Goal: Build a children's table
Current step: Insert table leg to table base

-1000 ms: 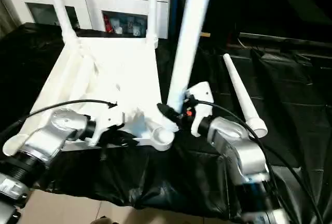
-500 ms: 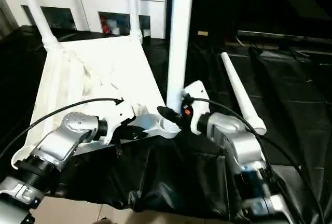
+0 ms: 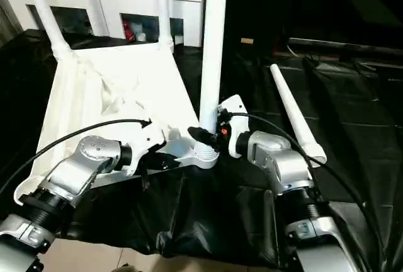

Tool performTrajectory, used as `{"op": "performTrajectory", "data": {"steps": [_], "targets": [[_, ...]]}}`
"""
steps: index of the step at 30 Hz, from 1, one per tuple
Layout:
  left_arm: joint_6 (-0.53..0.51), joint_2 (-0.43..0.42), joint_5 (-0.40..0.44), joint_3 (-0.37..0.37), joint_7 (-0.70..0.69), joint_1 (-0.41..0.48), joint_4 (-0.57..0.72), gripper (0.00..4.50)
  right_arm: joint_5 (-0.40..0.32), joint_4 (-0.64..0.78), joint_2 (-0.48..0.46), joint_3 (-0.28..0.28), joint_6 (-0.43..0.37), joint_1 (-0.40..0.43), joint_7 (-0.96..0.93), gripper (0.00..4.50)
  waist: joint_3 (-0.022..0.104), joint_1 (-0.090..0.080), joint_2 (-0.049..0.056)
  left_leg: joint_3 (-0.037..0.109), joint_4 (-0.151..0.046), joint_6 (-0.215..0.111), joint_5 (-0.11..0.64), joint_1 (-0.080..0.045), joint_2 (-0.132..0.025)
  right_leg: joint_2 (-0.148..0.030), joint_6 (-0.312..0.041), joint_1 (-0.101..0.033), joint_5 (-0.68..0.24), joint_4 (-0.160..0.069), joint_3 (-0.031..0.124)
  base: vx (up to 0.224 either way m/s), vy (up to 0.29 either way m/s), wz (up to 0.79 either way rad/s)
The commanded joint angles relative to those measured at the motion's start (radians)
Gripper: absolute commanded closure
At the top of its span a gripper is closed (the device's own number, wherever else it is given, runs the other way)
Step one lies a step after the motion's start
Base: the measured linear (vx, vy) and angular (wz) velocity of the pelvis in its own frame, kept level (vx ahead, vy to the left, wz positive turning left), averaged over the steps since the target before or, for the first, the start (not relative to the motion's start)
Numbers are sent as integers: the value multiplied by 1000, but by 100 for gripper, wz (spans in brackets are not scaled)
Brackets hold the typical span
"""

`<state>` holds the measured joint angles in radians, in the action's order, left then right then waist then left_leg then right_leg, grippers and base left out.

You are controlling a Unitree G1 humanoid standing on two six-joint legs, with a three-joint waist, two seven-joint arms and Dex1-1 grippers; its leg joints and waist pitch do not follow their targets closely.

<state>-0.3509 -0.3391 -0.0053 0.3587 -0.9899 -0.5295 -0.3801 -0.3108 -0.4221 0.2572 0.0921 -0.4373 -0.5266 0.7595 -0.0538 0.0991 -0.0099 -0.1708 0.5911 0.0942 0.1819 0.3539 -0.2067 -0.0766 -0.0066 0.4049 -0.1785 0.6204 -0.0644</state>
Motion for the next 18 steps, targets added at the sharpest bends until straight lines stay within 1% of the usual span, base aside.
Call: {"op": "performTrajectory", "data": {"steps": [1,2,3,5,6,7,8,9,10,11,12,13,14,15,16,17,18], "targets": [[-10,14,-28,-32,10,0,-20,450,-12,-24,-2,-34,1,26,-20,257,60,3,-18,2,-73,-10,219,2,-15,-64,-116,-43,-412,-96,42,0,0,0],[-10,15,-29,-36,16,0,-22,450,-26,-22,-7,-51,8,41,-23,257,60,3,-14,2,-74,-10,217,2,-15,-64,-118,-44,-404,-95,42,0,0,0],[-10,16,-29,-39,20,-1,-25,450,-36,-25,-11,-65,17,51,-24,257,61,4,-15,1,-74,-12,216,0,-16,-64,-123,-42,-390,-96,42,0,0,0],[-8,17,-31,-45,25,-2,-30,450,-50,-33,-19,-84,35,70,-28,257,62,3,-14,1,-74,-14,214,0,-16,-63,-131,-44,-371,-94,41,0,0,0],[-8,17,-31,-45,25,-2,-30,450,-50,-33,-19,-84,35,70,-28,257,62,3,-12,0,-74,-15,216,0,-16,-63,-137,-43,-360,-94,42,0,0,0],[-8,20,-32,-50,30,-5,-35,450,-61,-39,-29,-105,58,94,-32,257,62,3,-9,2,-75,-15,214,1,-15,-62,-143,-46,-352,-91,41,0,0,0],[-5,22,-32,-54,36,-8,-39,450,-69,-44,-40,-123,74,112,-36,257,61,4,-10,-1,-75,-17,219,0,-15,-62,-141,-44,-357,-96,42,0,0,0],[-5,22,-32,-54,36,-8,-39,450,-69,-45,-41,-124,74,113,-36,257,61,4,-8,0,-76,-15,232,-1,-15,-64,-140,-43,-372,-97,41,0,0,0],[-2,24,-30,-56,42,-11,-44,450,-79,-48,-53,-140,90,131,-41,257,61,4,-6,2,-77,-14,233,0,-15,-64,-139,-46,-376,-96,40,0,0,0],[-2,25,-30,-57,43,-12,-45,450,-80,-49,-55,-142,92,134,-41,257,62,4,-8,1,-77,-15,231,0,-15,-63,-137,-45,-375,-98,41,0,0,0],[0,25,-29,-59,47,-13,-48,450,-85,-50,-62,-149,102,144,-45,257,61,4,0,3,-78,-14,241,-2,-15,-64,-138,-44,-385,-98,41,0,0,0],[3,29,-27,-62,56,-16,-52,450,-90,-53,-70,-156,116,157,-50,257,61,3,-4,2,-78,-14,249,-2,-15,-63,-135,-43,-395,-101,40,0,0,0],[5,32,-26,-64,62,-19,-57,450,-89,-53,-76,-155,138,178,-47,257,61,4,3,3,-78,-12,252,-2,-15,-64,-136,-44,-397,-101,41,0,0,0],[6,33,-26,-65,64,-20,-59,450,-88,-52,-78,-154,147,185,-46,257,59,3,-1,3,-80,-14,262,-2,-14,-63,-131,-43,-409,-104,40,0,0,0],[12,36,-24,-68,71,-23,-65,450,-82,-51,-84,-150,168,201,-46,257,60,3,-1,4,-81,-14,270,-3,-15,-64,-125,-43,-432,-106,39,0,0,0],[16,39,-23,-70,76,-28,-72,450,-78,-45,-89,-147,189,217,-46,257,60,4,5,4,-80,-13,270,-4,-15,-65,-124,-42,-434,-107,39,0,0,0],[16,39,-23,-71,77,-28,-73,450,-77,-45,-89,-147,191,219,-46,257,60,3,4,3,-82,-14,276,-6,-16,-63,-122,-40,-432,-110,39,0,0,0]]}}
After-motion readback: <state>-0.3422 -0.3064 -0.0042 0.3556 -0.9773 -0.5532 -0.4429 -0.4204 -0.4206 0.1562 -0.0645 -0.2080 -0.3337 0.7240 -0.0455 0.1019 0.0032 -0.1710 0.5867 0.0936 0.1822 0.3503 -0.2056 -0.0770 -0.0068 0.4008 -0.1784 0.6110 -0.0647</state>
